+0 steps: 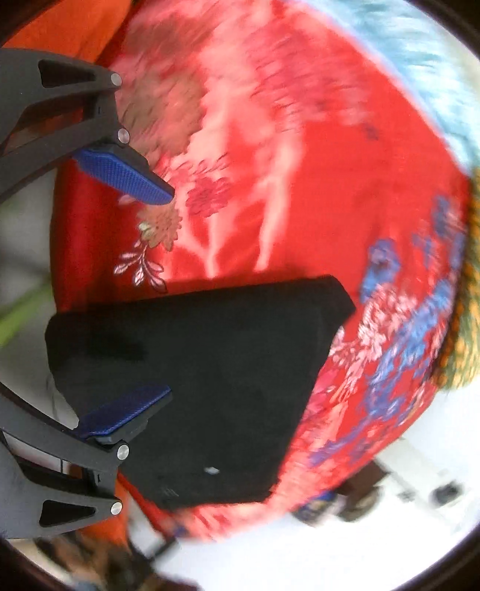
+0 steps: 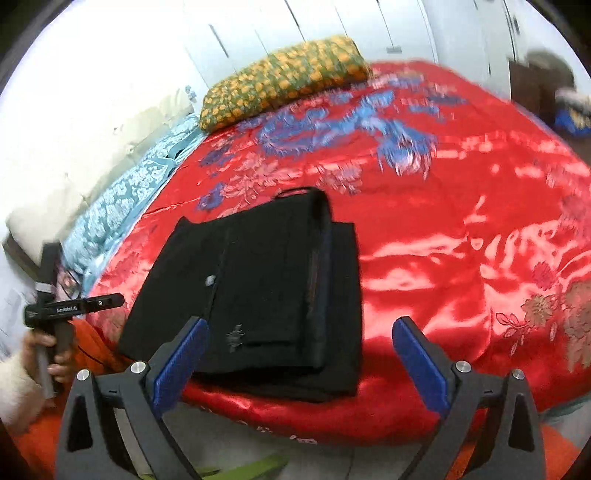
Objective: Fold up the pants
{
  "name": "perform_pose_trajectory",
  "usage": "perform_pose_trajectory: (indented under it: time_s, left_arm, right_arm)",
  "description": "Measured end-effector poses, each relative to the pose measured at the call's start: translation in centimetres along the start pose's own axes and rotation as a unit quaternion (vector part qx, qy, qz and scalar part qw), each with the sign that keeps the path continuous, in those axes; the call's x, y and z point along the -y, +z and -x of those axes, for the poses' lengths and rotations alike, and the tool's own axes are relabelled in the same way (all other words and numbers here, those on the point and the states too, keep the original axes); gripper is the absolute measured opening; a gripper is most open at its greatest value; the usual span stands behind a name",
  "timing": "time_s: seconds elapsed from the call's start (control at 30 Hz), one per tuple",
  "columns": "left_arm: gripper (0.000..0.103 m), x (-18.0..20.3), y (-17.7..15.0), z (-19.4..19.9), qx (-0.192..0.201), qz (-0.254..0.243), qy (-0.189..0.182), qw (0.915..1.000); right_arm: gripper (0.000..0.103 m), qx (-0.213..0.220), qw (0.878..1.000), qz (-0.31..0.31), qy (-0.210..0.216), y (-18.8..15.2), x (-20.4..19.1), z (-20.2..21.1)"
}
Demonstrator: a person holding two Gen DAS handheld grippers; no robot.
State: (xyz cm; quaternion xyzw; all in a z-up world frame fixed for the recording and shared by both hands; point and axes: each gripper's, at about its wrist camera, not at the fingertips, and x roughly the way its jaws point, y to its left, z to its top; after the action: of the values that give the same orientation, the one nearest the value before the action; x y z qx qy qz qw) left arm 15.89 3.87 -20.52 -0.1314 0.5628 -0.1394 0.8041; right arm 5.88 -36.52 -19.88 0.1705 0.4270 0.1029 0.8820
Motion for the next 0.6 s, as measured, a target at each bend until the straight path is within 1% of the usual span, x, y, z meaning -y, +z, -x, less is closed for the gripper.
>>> perform_pose_trajectory:
  time_s: [0.03, 0.1, 0.2, 0.33, 0.37, 0.43, 0.47, 0.5, 0.53, 0.57, 0.6]
  left_arm:
    - [0.098, -0.7, 0.2, -0.6, -0.013, 0.014, -0.023, 0.9996]
    - [0.098, -0.9, 0.2, -1.6, -0.031, 0.016, -0.049, 0.9982]
    - [0.098, 0.0, -0.1, -2.9, -0.042, -0.001, -0.050, 0.9979]
    - [0.098, 1.8, -0.1, -4.4, -0.052, -0.031, -0.046, 0.9971]
    - [0.098, 2.4, -0.1, -4.9, -0.057, -0.041, -0.046, 0.9965]
    - [0.097, 3.4, -0.2, -5.5, -0.066, -0.063, -0.046, 0.9948]
    - [0.086, 3.8, -0.4, -5.6, -0.069, -0.075, -0.050, 0.9935]
    - [0.071, 4.5, -0.6, -5.7, -0.070, -0.090, -0.055, 0.9919]
    - [0.062, 5.1, -0.7, -5.6, -0.065, -0.102, -0.041, 0.9919]
    - [0.044, 5.6, -0.7, -5.3, -0.054, -0.112, -0.028, 0.9919]
    - [0.040, 5.8, -0.6, -5.0, -0.049, -0.114, -0.026, 0.9920]
  right_arm:
    - [0.099, -0.010, 1.000, -0.008, 0.007, 0.3, 0.8, -0.4]
    - [0.099, -0.037, 0.999, -0.026, 0.029, 0.7, 2.6, -1.9]
    - [0.099, -0.068, 0.994, -0.051, 0.065, 1.0, 4.0, -4.3]
    - [0.099, -0.096, 0.992, -0.045, 0.067, 1.3, 4.0, -7.2]
    - [0.101, -0.101, 0.991, -0.045, 0.072, 1.4, 4.0, -7.8]
    - [0.101, -0.111, 0.988, -0.040, 0.102, 1.6, 3.7, -8.8]
    - [0.097, -0.121, 0.985, -0.037, 0.117, 1.7, 3.5, -9.1]
    - [0.082, -0.130, 0.982, -0.030, 0.131, 1.8, 3.0, -9.4]
    - [0.076, -0.136, 0.982, -0.021, 0.131, 1.8, 2.6, -9.7]
    - [0.066, -0.143, 0.983, 0.001, 0.115, 1.7, 1.9, -9.8]
    - [0.054, -0.144, 0.983, 0.012, 0.116, 1.7, 1.5, -9.8]
